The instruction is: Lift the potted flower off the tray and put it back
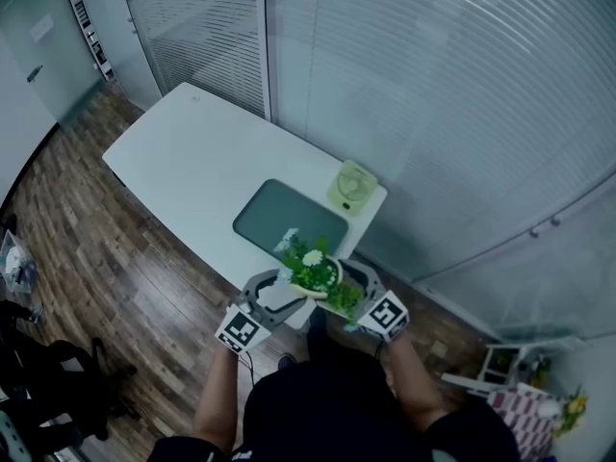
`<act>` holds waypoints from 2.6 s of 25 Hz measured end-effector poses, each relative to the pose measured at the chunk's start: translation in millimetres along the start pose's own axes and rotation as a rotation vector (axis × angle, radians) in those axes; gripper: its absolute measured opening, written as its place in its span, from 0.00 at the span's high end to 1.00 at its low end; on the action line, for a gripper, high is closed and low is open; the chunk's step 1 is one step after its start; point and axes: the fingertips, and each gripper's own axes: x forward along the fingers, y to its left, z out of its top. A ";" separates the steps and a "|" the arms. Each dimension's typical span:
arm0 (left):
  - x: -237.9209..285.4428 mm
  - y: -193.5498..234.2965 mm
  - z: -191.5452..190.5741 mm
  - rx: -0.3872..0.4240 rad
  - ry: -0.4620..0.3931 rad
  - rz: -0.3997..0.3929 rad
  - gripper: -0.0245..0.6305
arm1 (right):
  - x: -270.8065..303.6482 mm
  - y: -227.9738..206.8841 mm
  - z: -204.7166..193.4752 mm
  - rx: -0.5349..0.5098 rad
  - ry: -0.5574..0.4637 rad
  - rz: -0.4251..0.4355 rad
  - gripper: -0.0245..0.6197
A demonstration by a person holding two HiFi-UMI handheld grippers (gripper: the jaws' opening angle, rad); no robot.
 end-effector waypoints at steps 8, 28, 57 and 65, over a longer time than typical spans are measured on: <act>-26.8 -28.7 8.2 0.001 -0.028 -0.019 0.54 | -12.9 37.9 10.2 -0.002 -0.047 -0.021 0.36; -65.7 -78.7 16.4 -0.045 -0.047 -0.056 0.54 | -40.4 99.1 9.4 0.009 -0.020 -0.066 0.36; -70.7 -91.5 26.8 -0.095 -0.063 0.002 0.54 | -52.7 106.4 20.0 -0.012 -0.086 -0.015 0.36; -82.2 -93.1 21.1 -0.083 -0.064 -0.020 0.54 | -46.5 119.6 17.5 0.000 -0.070 -0.036 0.36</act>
